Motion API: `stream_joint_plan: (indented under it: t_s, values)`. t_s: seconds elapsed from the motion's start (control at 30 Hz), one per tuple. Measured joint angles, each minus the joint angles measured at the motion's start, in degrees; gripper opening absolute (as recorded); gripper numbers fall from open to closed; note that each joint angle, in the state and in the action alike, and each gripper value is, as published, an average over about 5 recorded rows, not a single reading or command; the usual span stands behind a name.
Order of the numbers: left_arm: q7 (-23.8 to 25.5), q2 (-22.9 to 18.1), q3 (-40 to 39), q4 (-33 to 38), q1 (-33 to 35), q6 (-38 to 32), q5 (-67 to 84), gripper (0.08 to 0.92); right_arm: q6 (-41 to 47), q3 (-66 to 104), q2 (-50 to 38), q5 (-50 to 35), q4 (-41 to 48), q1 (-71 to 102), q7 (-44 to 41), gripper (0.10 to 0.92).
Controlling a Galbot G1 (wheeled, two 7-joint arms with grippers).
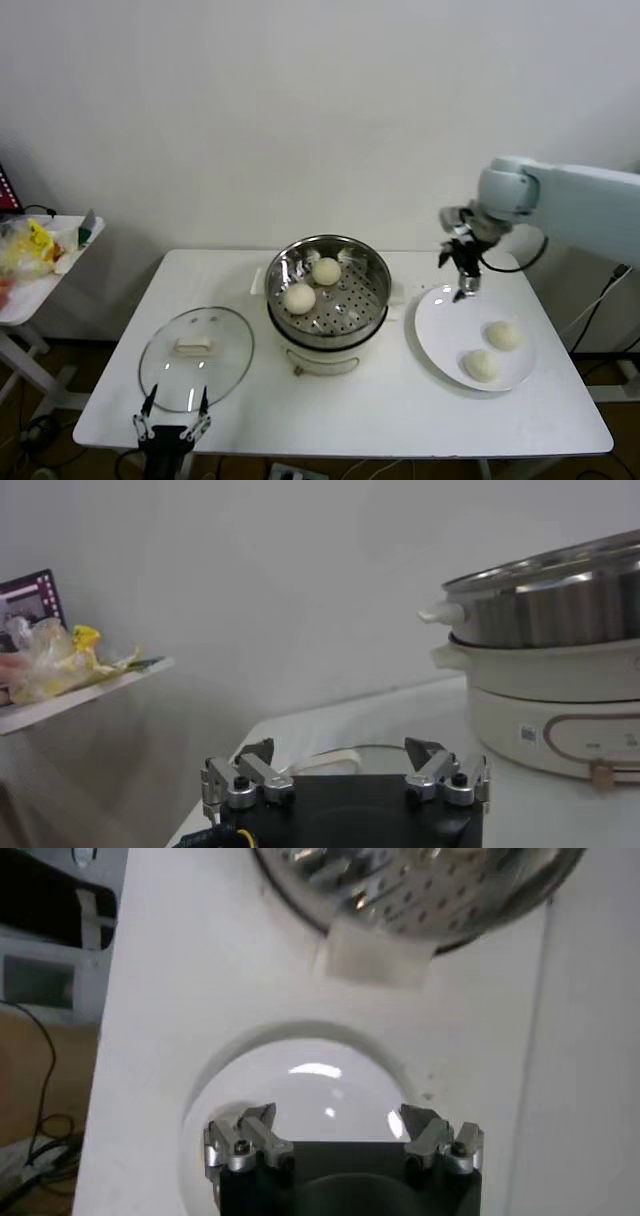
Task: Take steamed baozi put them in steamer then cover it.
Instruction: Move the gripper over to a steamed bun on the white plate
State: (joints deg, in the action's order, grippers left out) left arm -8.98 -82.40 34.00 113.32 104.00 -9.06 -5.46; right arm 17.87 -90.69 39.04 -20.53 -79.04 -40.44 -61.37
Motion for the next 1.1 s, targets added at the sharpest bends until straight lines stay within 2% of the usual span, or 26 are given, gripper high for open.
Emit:
stream_joint_plan:
  t_s: [0.4, 1.1]
  values:
    - [-0.4, -1.4, 0.3, -0.1, 0.6, 0.2, -1.7, 0.823, -1.1, 10.9, -5.7, 10.3, 1.7, 17.7, -0.3, 0.823]
    - [-0.8, -2.4, 0.5, -1.0, 1.4, -0.4, -2.8, 0.823, -2.4, 19.2, -2.0, 15.7, 8.4, 28.8, -0.4, 0.812]
